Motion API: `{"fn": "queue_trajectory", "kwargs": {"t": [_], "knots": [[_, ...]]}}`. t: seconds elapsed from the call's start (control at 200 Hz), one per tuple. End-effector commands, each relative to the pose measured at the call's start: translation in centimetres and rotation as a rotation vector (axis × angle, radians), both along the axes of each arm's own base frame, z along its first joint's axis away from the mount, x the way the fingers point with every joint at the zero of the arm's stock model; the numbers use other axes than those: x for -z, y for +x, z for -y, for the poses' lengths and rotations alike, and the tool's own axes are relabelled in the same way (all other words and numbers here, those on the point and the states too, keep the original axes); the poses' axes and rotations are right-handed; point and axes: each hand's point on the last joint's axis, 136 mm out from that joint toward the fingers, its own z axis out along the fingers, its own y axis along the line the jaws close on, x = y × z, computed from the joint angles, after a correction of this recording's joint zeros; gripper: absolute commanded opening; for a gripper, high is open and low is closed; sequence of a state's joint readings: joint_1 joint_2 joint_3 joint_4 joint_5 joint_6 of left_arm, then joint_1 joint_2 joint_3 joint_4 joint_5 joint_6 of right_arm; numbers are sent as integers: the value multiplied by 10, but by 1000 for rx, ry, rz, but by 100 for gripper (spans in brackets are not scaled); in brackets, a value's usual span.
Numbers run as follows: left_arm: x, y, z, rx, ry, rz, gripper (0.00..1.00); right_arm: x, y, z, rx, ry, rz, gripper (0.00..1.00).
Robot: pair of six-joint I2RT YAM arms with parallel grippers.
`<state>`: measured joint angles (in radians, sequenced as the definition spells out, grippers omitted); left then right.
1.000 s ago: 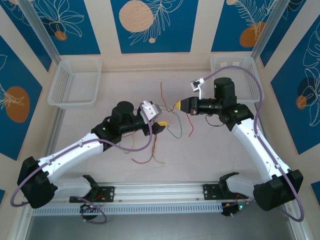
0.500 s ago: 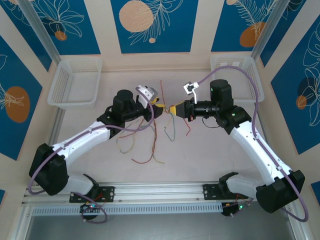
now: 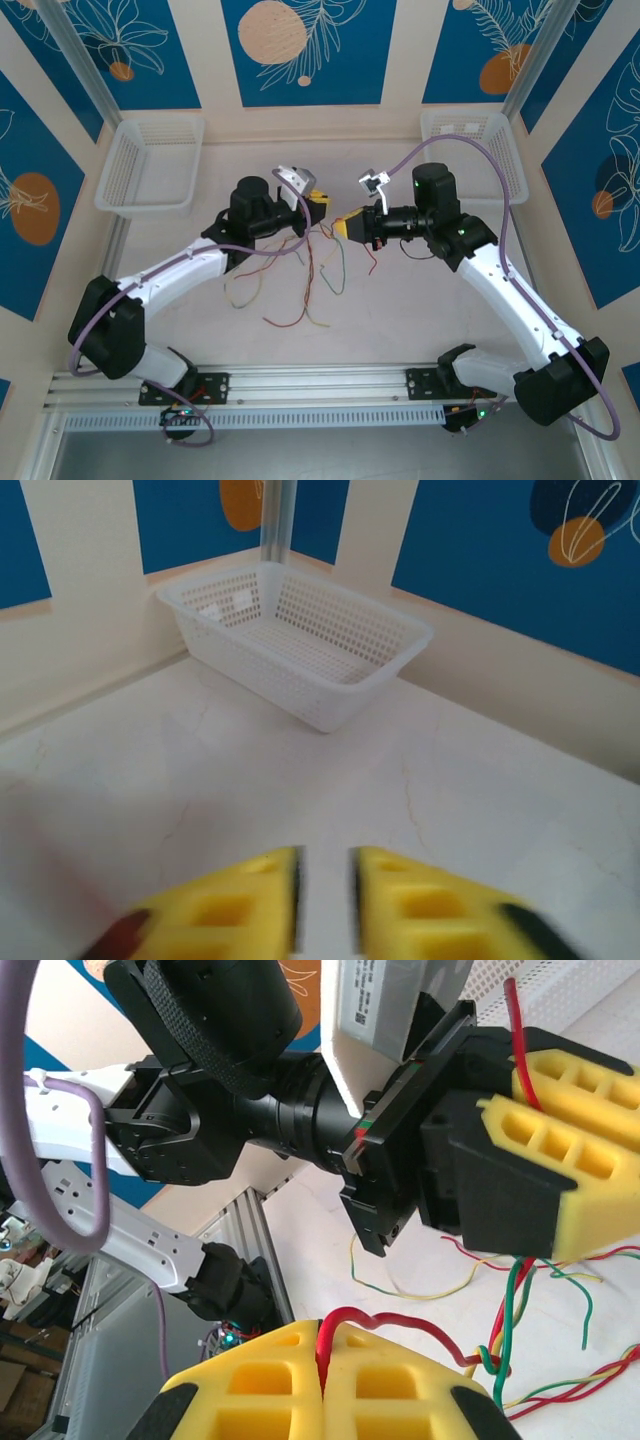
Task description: Untangle the cables
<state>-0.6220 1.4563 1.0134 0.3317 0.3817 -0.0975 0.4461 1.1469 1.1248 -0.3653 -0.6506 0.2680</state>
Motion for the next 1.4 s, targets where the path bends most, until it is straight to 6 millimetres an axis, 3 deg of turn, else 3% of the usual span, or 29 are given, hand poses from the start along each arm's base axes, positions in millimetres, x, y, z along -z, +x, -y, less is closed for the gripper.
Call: {"fn": "queue_trajectory", "kwargs": {"t": [0.0, 0.055, 0.085, 0.105, 0.15, 0.2, 0.23, 0.59, 0.66, 0.74, 0.78, 0.795, 0.815, 0.83, 0.95, 1.0, 1.1, 1.185, 1.255, 1.34, 1.395], "knots": [[-24, 6, -3, -23, -34, 54, 14, 7, 1, 1, 14, -23, 2, 0], [-26, 6, -6, -36, -33, 57, 27, 10, 4, 2, 26, -33, -7, 0], [-28, 5, -7, -37, -31, 59, 42, 12, 6, 2, 35, -41, -14, 0], [-27, 5, -7, -36, -27, 58, 43, 13, 7, 3, 42, -45, -18, 0], [-28, 1, -6, -16, -20, 65, 32, 16, 10, 4, 54, -54, -25, 0], [-30, 1, -9, -26, -22, 71, 10, 19, 12, 5, 63, -59, -33, 0], [-31, 2, -11, -45, -25, 69, 3, 21, 14, 6, 77, -63, -40, 0], [-38, -1, -17, -69, -44, 58, 0, 41, 37, 24, 204, -102, -116, 0], [-40, 2, -20, -95, -54, 40, 0, 35, 30, 21, 156, -81, -95, 25], [-46, 3, -23, -120, -65, 33, 0, 32, 34, 28, 210, -83, -54, 44], [-49, 3, -25, -130, -75, 33, 0, 34, 39, 35, 263, -83, -31, 61], [-50, 3, -26, -134, -77, 33, 0, 36, 41, 38, 289, -81, -25, 71], [-53, 3, -27, -139, -80, 33, 0, 37, 46, 44, 331, -77, -18, 95], [-54, 3, -28, -141, -82, 33, 0, 38, 48, 49, 361, -75, -16, 100], [-64, 4, -32, -167, -76, 28, 0, 36, 61, 88, 548, -13, -28, 99], [-68, 5, -33, -174, -76, 22, 0, 30, 57, 96, 555, 28, 1, 100], [-75, 4, -33, -172, -80, 20, 0, 15, 24, 76, 370, 83, 165, 95], [-78, 6, -33, -175, -85, 20, 0, 16, -8, 49, 210, 89, 264, 82], [-79, 6, -33, -181, -90, 21, 0, 22, -31, 31, 121, 111, 352, 78], [-80, 6, -33, -179, -93, 19, 0, 35, -45, 21, 95, 145, 442, 72], [-82, 6, -35, -186, -97, 21, 0, 44, -35, 25, 177, 134, 453, 69]]}}
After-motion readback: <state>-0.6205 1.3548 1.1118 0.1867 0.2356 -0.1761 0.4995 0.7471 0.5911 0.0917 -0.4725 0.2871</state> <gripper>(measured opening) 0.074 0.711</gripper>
